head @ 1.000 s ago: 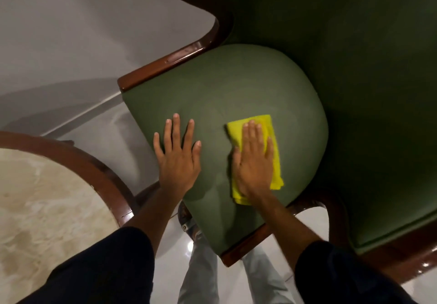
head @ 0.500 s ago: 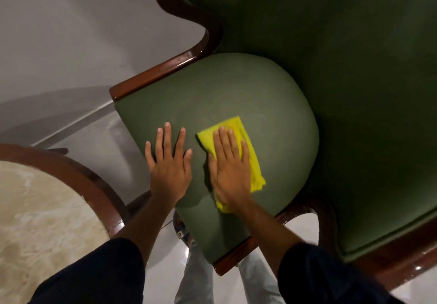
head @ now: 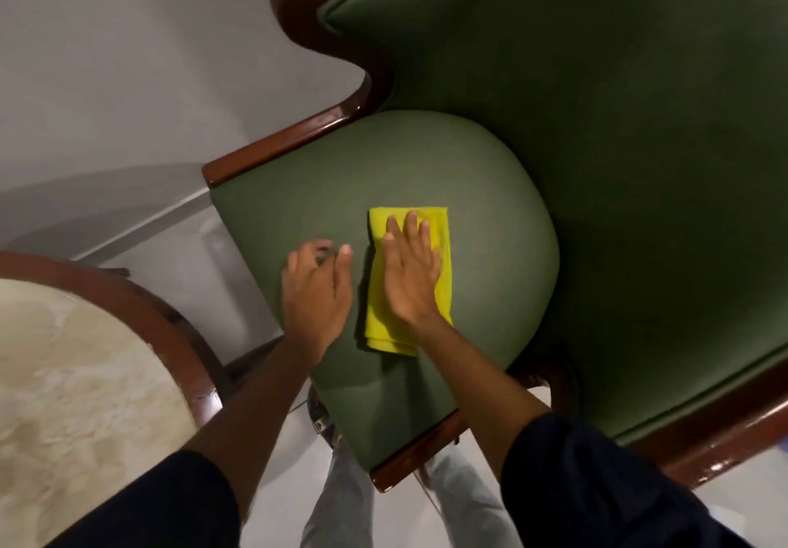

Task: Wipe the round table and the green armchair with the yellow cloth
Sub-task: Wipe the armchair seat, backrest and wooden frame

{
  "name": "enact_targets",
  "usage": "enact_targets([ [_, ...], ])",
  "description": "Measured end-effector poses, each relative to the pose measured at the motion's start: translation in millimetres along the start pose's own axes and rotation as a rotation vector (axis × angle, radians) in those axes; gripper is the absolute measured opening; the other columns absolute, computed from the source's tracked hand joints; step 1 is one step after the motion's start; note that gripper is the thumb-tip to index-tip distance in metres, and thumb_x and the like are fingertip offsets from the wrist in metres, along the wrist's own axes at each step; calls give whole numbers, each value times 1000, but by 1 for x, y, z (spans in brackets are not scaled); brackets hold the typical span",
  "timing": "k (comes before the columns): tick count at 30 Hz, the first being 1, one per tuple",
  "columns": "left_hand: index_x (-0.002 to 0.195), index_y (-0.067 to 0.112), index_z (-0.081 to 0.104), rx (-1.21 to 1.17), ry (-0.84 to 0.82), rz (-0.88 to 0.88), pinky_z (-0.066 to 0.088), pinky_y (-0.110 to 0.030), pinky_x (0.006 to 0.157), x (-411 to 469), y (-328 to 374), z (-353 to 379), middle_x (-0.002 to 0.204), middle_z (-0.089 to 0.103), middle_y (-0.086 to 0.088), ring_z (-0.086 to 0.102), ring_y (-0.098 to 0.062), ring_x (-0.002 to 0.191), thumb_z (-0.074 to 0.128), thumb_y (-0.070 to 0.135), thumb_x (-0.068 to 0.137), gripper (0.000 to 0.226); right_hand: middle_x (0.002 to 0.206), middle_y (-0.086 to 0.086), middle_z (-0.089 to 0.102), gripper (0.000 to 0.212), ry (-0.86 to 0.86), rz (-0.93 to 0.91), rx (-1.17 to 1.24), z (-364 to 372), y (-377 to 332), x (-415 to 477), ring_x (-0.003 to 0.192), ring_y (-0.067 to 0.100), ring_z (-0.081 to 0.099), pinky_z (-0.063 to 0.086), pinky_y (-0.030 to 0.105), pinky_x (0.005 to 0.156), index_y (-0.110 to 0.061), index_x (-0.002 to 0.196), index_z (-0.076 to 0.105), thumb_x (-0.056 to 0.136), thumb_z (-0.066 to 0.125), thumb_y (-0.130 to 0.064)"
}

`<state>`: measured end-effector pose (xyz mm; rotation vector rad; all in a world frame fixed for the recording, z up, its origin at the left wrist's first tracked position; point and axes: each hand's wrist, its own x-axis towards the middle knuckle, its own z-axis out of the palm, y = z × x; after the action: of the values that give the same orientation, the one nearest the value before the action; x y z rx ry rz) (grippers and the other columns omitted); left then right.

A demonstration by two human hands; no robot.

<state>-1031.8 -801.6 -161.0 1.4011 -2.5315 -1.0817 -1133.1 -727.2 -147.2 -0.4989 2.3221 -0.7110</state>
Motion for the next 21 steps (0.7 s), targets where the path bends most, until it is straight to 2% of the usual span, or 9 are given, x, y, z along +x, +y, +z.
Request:
enact_targets([
  [3,111,13,68,-174,-203,-143,44,-40,97,-1,31,1,115,67,-14,60,-30,112,36,52,97,53,161,1,25,53,-78,165,313,-52,-11,-6,149,15,19,9,30,120,-20,150,32,103,24,-44],
  [5,127,15,59,-139,-296,-221,45,-37,95,-1,50,6,115,70,-12,62,-29,114,54,45,92,46,157,2,34,49,-50,78,209,-98,-13,-14,146,18,26,17,30,117,-20,147,38,103,30,-40],
  [6,124,14,60,-151,-332,-272,46,-35,90,-3,56,10,110,72,-11,64,-29,111,62,43,88,46,156,1,36,46,-40,20,130,-122,-13,-17,147,18,25,18,30,117,-21,146,40,103,34,-36],
  [8,89,13,66,-141,-385,-326,43,-30,74,-10,73,18,92,73,-14,68,-30,98,70,40,82,28,155,1,38,42,-22,-74,-19,-168,-11,-21,149,17,19,17,32,118,-21,143,44,102,39,-28],
  [9,73,13,61,-131,-417,-323,43,-31,70,-17,81,22,86,71,-16,69,-31,92,72,40,79,29,154,2,40,43,-10,-115,-90,-188,-10,-23,149,17,18,17,34,118,-20,143,45,101,42,-25],
  [10,68,12,58,-135,-420,-312,45,-33,70,-24,90,29,84,70,-18,69,-32,89,72,41,75,33,154,2,40,43,7,-156,-175,-209,-8,-25,150,17,16,18,35,118,-19,142,46,99,44,-24],
  [15,82,11,64,-342,-227,-191,50,-37,82,-65,172,50,93,63,-8,64,-26,91,61,45,69,37,155,3,37,51,215,-342,-579,-302,19,-48,151,19,13,13,45,121,-16,142,45,91,47,-25],
  [18,105,14,68,-590,-171,-208,48,-37,96,-78,259,72,116,64,-5,61,-22,109,53,44,69,50,151,9,43,55,431,-438,-603,-378,53,-54,149,25,22,17,48,120,-11,139,48,86,50,-23],
  [21,102,27,61,-695,-152,-266,45,-32,86,-81,342,96,103,64,3,61,-24,105,49,35,74,32,152,12,37,61,636,-424,-495,-437,94,-60,148,24,21,8,38,120,-13,145,37,87,49,-30],
])
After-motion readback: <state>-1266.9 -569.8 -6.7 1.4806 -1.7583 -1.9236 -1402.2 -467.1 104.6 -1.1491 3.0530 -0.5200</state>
